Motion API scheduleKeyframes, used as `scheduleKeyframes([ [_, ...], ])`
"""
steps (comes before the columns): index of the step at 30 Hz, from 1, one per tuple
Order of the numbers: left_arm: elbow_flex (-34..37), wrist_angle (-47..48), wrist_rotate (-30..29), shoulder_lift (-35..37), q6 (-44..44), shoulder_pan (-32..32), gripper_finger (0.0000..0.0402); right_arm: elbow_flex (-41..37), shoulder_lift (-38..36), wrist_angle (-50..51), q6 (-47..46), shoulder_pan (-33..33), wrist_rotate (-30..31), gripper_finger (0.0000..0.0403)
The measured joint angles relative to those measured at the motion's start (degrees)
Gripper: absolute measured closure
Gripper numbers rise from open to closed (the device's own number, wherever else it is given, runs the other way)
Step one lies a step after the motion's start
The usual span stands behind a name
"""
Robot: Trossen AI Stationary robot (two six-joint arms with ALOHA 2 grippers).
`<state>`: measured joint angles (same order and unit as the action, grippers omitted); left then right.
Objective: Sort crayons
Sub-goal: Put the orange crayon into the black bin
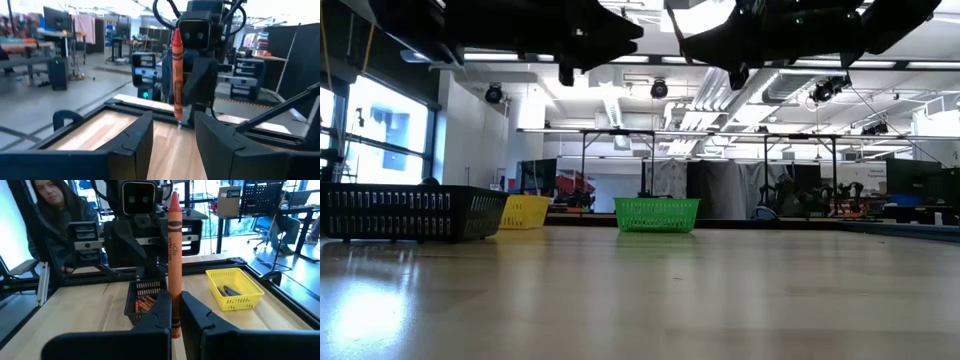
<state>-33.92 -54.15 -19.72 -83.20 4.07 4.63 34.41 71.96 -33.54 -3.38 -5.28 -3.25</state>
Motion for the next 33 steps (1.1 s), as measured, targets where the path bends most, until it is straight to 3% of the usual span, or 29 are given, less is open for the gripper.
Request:
scheduleKeyframes([
  [6, -2.0, -7.11, 2.33, -4.69, -1.68, -0.18, 0.0269, 0.0, 1.77, -1.9, 0.38, 0.96, 0.66, 0.0401],
  [14, -5.44, -7.1, 4.43, -6.38, -2.27, -0.18, 0.0269, 0.02, 4.24, -5.38, 0.39, 0.94, 0.2, 0.0401],
  [33, -6.04, -6.93, 3.98, -6.34, -2.71, -0.73, 0.0269, 0.02, 4.99, -9.96, 1.09, 3.8, 0.02, 0.0401],
])
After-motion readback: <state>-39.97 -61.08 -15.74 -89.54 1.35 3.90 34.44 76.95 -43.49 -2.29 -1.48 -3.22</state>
